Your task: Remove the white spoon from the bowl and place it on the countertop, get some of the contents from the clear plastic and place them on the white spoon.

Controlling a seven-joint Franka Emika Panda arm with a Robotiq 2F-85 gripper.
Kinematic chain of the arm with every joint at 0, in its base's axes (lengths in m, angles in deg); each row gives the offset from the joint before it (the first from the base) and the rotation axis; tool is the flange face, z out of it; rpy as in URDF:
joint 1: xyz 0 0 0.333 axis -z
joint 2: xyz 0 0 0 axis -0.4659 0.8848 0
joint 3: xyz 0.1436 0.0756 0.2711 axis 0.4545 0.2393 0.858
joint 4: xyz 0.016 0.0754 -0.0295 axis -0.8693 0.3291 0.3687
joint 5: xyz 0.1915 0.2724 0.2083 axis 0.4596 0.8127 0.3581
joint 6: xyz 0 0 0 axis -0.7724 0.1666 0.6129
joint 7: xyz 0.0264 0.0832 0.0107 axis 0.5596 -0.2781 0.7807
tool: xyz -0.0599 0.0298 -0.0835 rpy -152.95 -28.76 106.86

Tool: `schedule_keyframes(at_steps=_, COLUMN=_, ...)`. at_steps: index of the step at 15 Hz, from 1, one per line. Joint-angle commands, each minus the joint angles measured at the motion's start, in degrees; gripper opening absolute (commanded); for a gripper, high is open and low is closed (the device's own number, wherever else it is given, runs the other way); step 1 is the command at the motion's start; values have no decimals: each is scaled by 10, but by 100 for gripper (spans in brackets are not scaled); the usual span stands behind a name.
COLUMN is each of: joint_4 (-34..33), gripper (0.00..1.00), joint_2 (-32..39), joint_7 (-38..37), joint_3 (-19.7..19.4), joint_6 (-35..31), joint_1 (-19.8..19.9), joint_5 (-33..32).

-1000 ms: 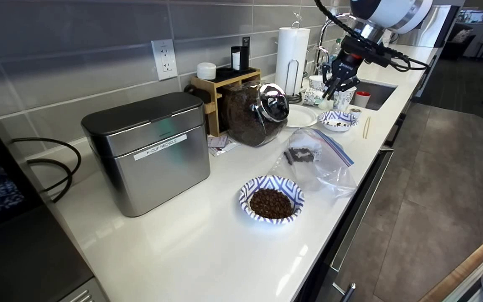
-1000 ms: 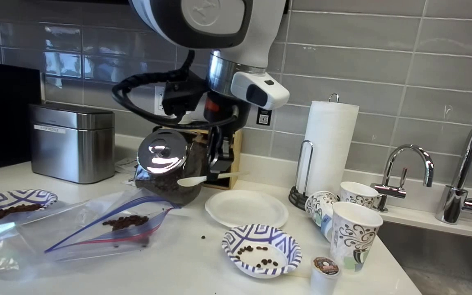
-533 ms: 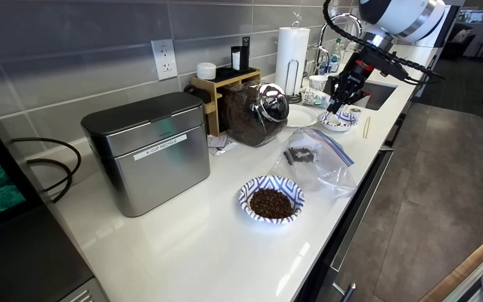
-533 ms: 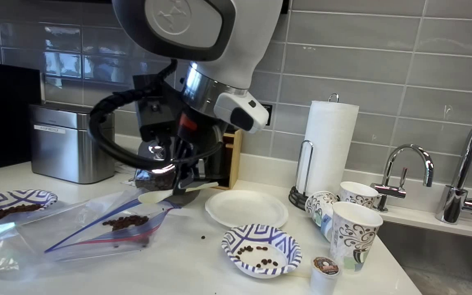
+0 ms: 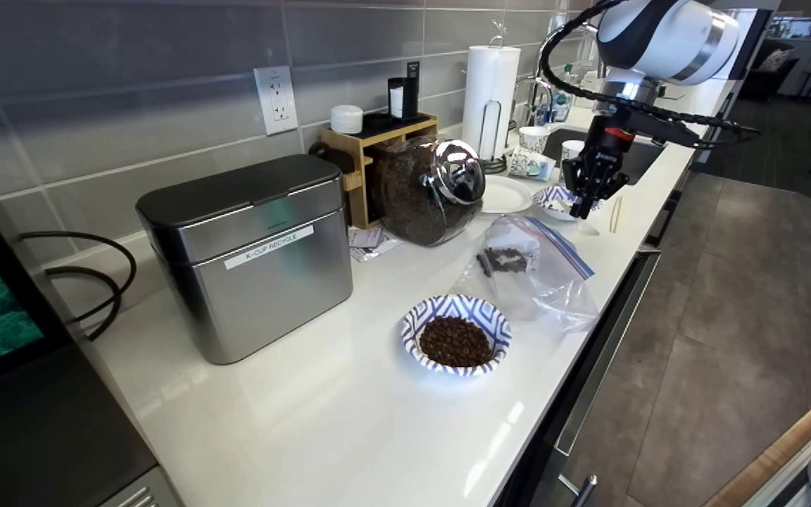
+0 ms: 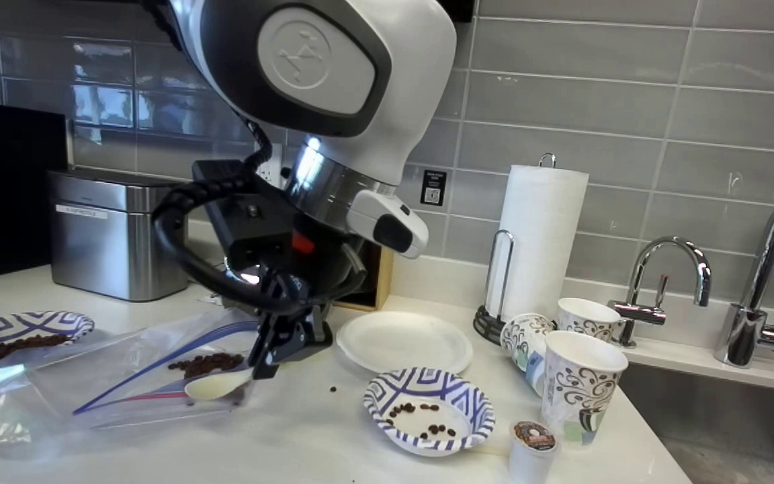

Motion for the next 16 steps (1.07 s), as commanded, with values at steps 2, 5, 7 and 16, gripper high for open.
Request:
schedule_keyframes(at_steps=2, joint_4=-9, gripper=3, joint_2=34, joint_7=-23, joint_3=1, joint_6=2, joint_1=-3, joint_5=-58)
schedule_keyframes(at_steps=5, joint_4=-12, gripper=3, joint_2=51, joint_7=-20, joint_3=2, joint_6=-10, joint_1=-3, joint_5=-64)
schedule_keyframes(at_steps=7, joint_4=-16, gripper=3, joint_2=65, joint_7=-9, joint_3=3, joint_6=-13, joint_1=-1, joint_5=-56)
schedule_keyframes(at_steps=16, joint_4=-31, gripper=68, joint_2=91, joint_7=-33, joint_3=1, joint_6=-21, joint_1=-2, joint_5=-76)
